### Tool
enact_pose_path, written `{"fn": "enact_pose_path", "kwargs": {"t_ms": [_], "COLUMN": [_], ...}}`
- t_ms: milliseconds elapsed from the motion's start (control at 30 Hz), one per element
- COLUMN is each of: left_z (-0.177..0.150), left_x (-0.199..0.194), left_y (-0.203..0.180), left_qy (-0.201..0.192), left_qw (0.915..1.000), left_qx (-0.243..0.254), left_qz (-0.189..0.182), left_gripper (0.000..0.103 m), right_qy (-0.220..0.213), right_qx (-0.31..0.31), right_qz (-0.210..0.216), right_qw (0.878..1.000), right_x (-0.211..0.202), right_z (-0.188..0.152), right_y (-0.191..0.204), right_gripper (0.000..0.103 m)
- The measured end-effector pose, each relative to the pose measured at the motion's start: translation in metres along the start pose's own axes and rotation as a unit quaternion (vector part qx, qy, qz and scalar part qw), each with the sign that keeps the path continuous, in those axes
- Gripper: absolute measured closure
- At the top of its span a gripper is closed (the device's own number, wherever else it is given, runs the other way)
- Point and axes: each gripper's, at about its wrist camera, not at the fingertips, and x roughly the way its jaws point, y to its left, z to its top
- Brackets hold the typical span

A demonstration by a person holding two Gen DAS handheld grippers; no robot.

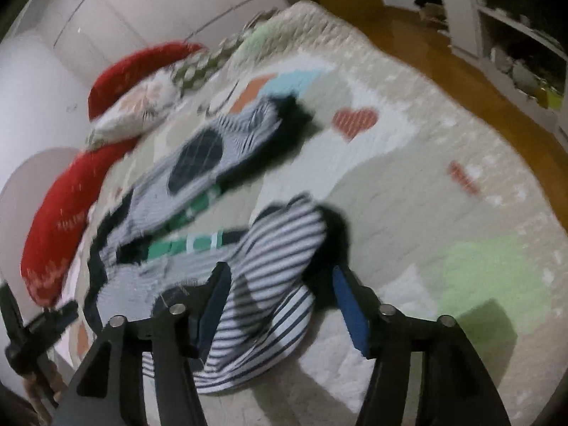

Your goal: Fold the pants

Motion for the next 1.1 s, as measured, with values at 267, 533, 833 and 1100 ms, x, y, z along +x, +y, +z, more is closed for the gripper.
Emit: {"fn": "enact_pose_path", "kwargs": {"t_ms": [267, 533, 833, 1100], "left_z": [-0.015, -0.019, -0.027, -0.034], "left_x": [0.026, -0.01, -0.045, -0.042], "left_y": [-0.002, -0.016, -0.056, -0.075], "left_qy": [0.034, 0.008, -0.05, -0.049], "left_qw": [0.9978, 0.9984, 0.992, 0.9874], "left_qx": [0.014, 0.018, 0.09, 0.133], "left_qz": [0.055, 0.052, 0.073, 0.071], "left_gripper": [0.06, 0.032, 0.023, 0.023], "right_qy": [-0.025, -0.053, -0.085, -0.076], "right_qx": [-0.006, 0.066, -0.011, -0.072], "right_qz": [-0.084, -0.064, -0.032, -0.04], "right_qw": [0.996, 0.994, 0.996, 0.994], "right_x": [-0.019, -0.051, -0.056, -0.046], "right_z": [0.005, 0.004, 0.003, -0.006], "right_y": [-0.026, -0.065, -0.017, 0.008], "right_gripper": [0.088, 0.08, 0.053, 0.048]}}
